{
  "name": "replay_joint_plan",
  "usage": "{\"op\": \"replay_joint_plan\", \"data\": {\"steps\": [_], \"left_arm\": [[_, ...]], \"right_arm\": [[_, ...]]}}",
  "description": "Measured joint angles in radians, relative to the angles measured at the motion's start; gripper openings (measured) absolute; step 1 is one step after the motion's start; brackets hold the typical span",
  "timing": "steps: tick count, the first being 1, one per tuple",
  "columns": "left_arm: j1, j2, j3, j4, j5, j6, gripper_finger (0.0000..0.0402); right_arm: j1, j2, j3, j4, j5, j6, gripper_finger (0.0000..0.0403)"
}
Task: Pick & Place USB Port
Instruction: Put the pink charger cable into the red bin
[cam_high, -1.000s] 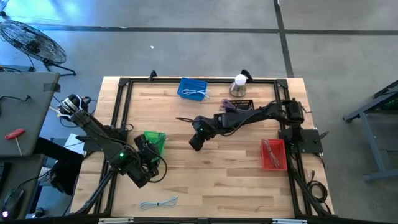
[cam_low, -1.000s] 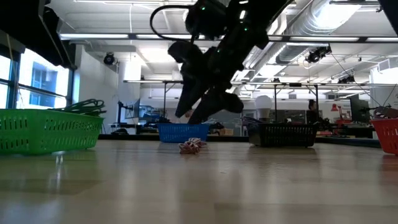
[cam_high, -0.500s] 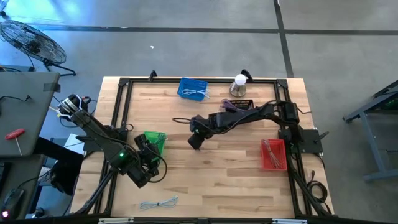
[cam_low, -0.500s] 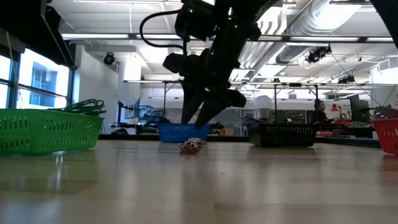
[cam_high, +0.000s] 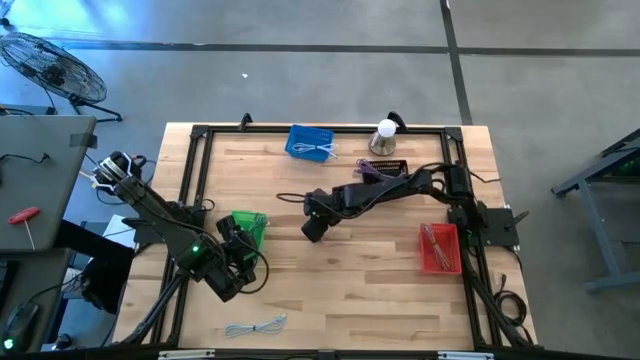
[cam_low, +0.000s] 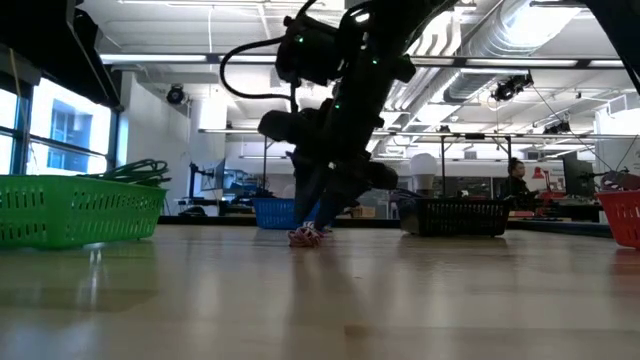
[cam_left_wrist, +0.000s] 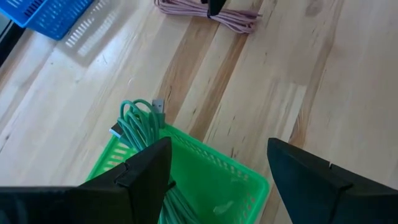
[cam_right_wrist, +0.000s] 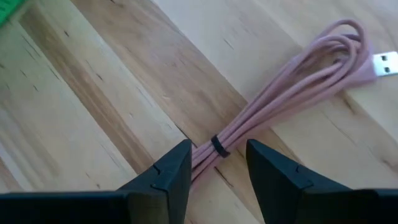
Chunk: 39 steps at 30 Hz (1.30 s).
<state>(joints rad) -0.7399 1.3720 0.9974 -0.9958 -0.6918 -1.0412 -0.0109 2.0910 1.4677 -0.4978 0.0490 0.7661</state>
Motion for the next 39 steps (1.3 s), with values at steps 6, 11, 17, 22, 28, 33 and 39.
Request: {"op": "replay_joint_plan", "data": {"steps": [6, 11, 17, 22, 28, 33, 39], "left_arm": [[0.0, 0.0, 0.0, 0.001, -0.008, 0.0, 0.0257], [0.0, 0.0, 0.0, 0.0, -0.01, 0.011, 0.0257], [0.0, 0.0, 0.0, 0.002, -0.01, 0.016, 0.0257], [0.0, 0.0, 0.0, 0.003, -0.01, 0.016, 0.0257], [0.0, 0.0, 0.0, 0.007, -0.017, 0.016, 0.0257], [0.0, 0.0, 0.0, 0.007, -0.017, 0.016, 0.0257], [0.0, 0.0, -0.001, 0.005, -0.017, 0.016, 0.0257]], "right_arm": [[-0.001, 0.005, 0.0, 0.009, 0.0, -0.003, 0.014], [-0.003, 0.006, 0.0, 0.013, 0.005, 0.003, 0.0139], [-0.009, 0.006, 0.0, 0.024, 0.011, 0.004, 0.0139], [-0.01, 0.037, 0.0, 0.041, -0.004, 0.016, 0.0139], [-0.023, 0.093, 0.006, 0.051, -0.049, 0.019, 0.0139], [-0.026, 0.098, 0.005, 0.019, 0.01, -0.048, 0.0127], [-0.018, 0.101, 0.033, -0.018, 0.05, -0.172, 0.0052]]}}
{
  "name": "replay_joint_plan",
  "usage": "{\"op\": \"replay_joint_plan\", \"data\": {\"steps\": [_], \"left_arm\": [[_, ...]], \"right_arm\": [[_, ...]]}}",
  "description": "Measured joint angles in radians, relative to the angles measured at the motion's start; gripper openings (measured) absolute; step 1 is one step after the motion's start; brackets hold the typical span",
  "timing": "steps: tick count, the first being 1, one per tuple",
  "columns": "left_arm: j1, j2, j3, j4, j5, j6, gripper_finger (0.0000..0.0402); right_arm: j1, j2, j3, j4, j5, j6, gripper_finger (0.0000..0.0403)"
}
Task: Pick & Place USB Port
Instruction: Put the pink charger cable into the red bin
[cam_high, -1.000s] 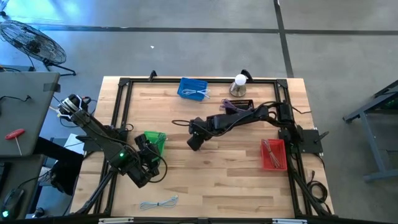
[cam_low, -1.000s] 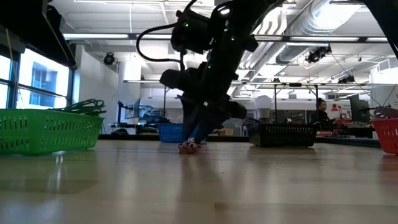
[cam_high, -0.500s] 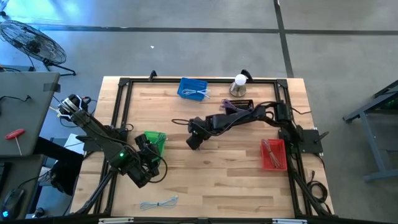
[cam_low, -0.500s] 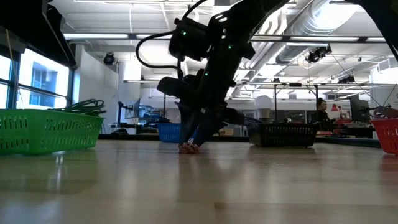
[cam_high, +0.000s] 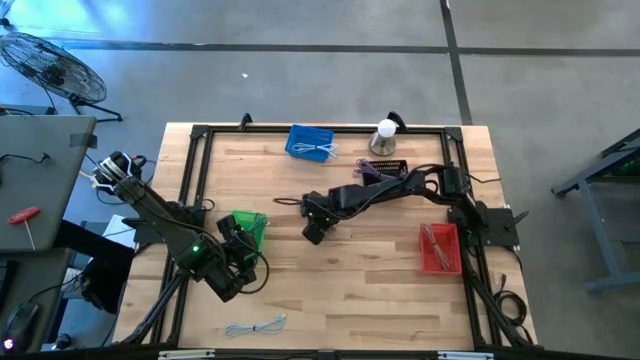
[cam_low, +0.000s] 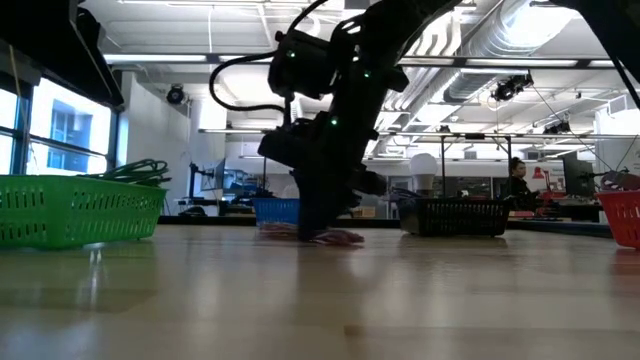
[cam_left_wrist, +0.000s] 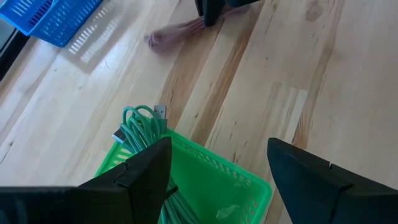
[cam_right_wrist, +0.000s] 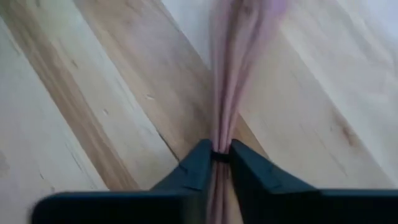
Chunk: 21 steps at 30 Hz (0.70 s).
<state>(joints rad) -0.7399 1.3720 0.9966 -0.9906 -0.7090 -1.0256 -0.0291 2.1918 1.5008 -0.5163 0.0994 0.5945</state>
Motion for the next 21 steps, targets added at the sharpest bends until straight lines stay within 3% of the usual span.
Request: {"op": "replay_joint_plan", "data": {"steps": [3, 7, 15, 21], "left_arm": [[0.0, 0.0, -0.009, 0.002, 0.0, 0.0, 0.0257], [0.0, 0.0, -0.025, 0.007, 0.014, -0.004, 0.0257], [0.0, 0.0, -0.042, 0.035, 0.034, -0.004, 0.0257], [0.0, 0.0, -0.042, 0.049, 0.047, -0.004, 0.0257]], "right_arm": [[0.012, 0.001, 0.031, -0.037, 0.023, -0.054, 0.0015], [0.043, 0.008, 0.095, -0.124, 0.086, -0.083, 0.0018], [0.16, -0.028, 0.337, -0.257, 0.078, -0.206, 0.0007], [0.267, -0.07, 0.531, -0.41, 0.2, -0.284, 0.0007]]}}
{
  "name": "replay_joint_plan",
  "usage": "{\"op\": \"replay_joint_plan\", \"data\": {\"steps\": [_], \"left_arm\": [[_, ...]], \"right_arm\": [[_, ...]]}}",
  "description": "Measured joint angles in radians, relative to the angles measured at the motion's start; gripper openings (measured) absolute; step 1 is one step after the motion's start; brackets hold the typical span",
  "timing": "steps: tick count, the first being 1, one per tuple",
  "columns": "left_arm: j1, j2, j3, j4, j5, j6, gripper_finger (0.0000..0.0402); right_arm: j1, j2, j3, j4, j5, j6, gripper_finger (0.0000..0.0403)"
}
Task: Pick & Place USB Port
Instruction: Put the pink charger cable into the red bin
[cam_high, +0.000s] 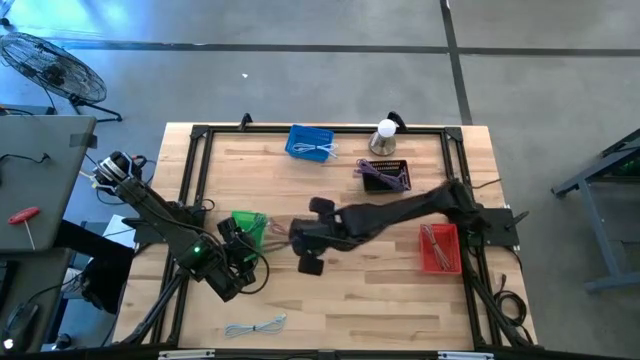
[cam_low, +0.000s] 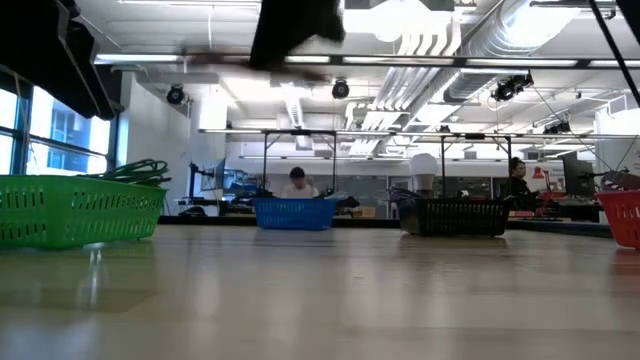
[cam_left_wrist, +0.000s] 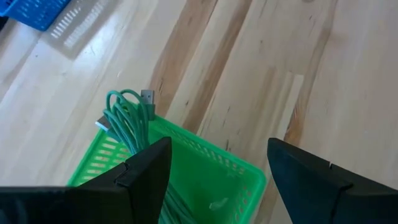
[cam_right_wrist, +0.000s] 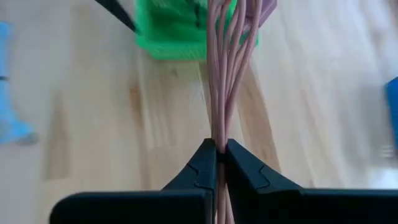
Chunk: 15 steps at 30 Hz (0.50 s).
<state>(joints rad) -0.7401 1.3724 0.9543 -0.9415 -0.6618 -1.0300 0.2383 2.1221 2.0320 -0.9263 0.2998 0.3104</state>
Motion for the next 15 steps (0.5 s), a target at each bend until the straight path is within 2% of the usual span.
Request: {"op": "replay_joint_plan", "data": {"steps": [5, 9, 11, 15], "left_arm": [[0.0, 0.0, 0.0, 0.004, 0.029, -0.002, 0.0257], [-0.001, 0.0, 0.0, 0.004, 0.051, -0.021, 0.0257], [-0.001, 0.0, 0.0, 0.006, 0.052, -0.022, 0.0257], [0.0, 0.0, 0.0, 0.006, 0.051, -0.023, 0.0257]], "right_arm": [[0.102, -0.035, 0.152, -0.284, 0.152, 0.067, 0.0007], [0.194, -0.074, 0.243, -0.541, 0.25, 0.259, 0.0007], [0.242, -0.095, 0.262, -0.646, 0.266, 0.386, 0.0007], [0.351, -0.155, 0.212, -0.615, 0.242, 0.526, 0.0007]]}}
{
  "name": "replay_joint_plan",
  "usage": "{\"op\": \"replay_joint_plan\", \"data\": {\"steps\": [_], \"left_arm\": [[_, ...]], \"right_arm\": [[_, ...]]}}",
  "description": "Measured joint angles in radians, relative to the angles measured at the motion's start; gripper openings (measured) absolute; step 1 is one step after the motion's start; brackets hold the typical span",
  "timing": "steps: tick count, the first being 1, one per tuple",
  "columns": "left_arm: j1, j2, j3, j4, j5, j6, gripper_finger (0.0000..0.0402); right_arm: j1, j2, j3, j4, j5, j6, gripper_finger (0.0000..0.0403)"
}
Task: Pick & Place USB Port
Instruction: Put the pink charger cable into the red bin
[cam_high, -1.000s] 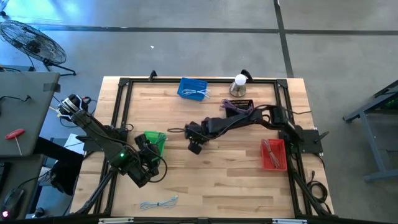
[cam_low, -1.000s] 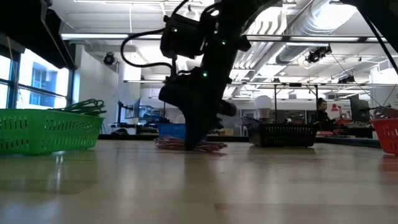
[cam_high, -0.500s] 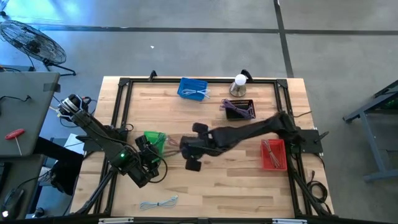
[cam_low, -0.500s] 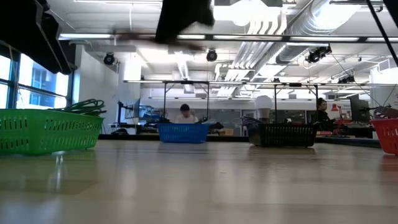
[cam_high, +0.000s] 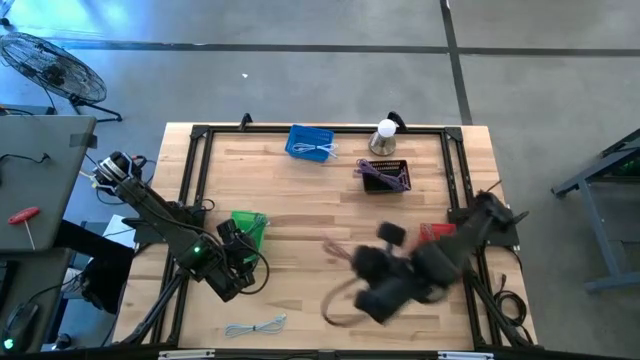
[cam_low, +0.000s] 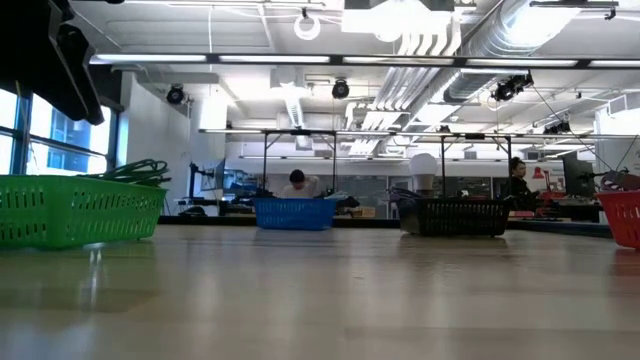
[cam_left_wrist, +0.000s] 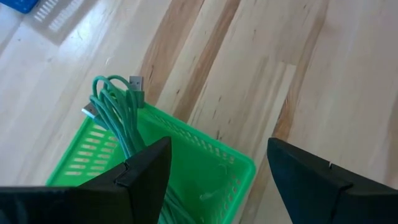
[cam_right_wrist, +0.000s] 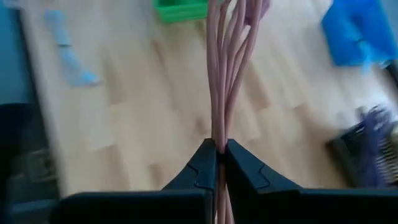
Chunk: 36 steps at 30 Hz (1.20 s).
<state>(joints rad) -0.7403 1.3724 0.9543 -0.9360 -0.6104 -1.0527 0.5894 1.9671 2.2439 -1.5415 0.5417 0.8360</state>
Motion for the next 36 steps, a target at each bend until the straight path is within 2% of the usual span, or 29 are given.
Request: {"op": "replay_joint_plan", "data": {"steps": [6, 11, 15, 20, 27, 33, 36], "left_arm": [[0.0, 0.0, 0.0, 0.013, -0.001, -0.002, 0.0257], [0.0, 0.0, 0.0, 0.028, -0.003, -0.002, 0.0257], [0.0, 0.0, 0.0, 0.029, -0.005, -0.002, 0.0257], [0.0, 0.0, 0.0, 0.029, -0.006, 0.0, 0.0257], [0.0, 0.0, 0.0, 0.028, -0.009, 0.001, 0.0257], [0.0, 0.0, 0.0, 0.028, -0.016, 0.001, 0.0257], [0.0, 0.0, 0.0, 0.028, -0.028, 0.001, 0.0257]], "right_arm": [[0.135, -0.067, -0.115, -0.026, 0.029, 0.276, 0.0007], [0.2, -0.152, -0.308, -0.027, 0.024, 0.502, 0.0007], [0.22, -0.244, -0.522, -0.03, -0.054, 0.701, 0.0007], [0.226, -0.369, -0.788, -0.029, -0.213, 0.914, 0.0007], [0.225, -0.51, -1.037, -0.029, -0.336, 1.094, 0.0007], [0.224, -0.563, -1.163, -0.018, -0.399, 1.181, 0.0007], [0.222, -0.569, -1.212, 0.047, -0.399, 1.181, 0.0007]]}}
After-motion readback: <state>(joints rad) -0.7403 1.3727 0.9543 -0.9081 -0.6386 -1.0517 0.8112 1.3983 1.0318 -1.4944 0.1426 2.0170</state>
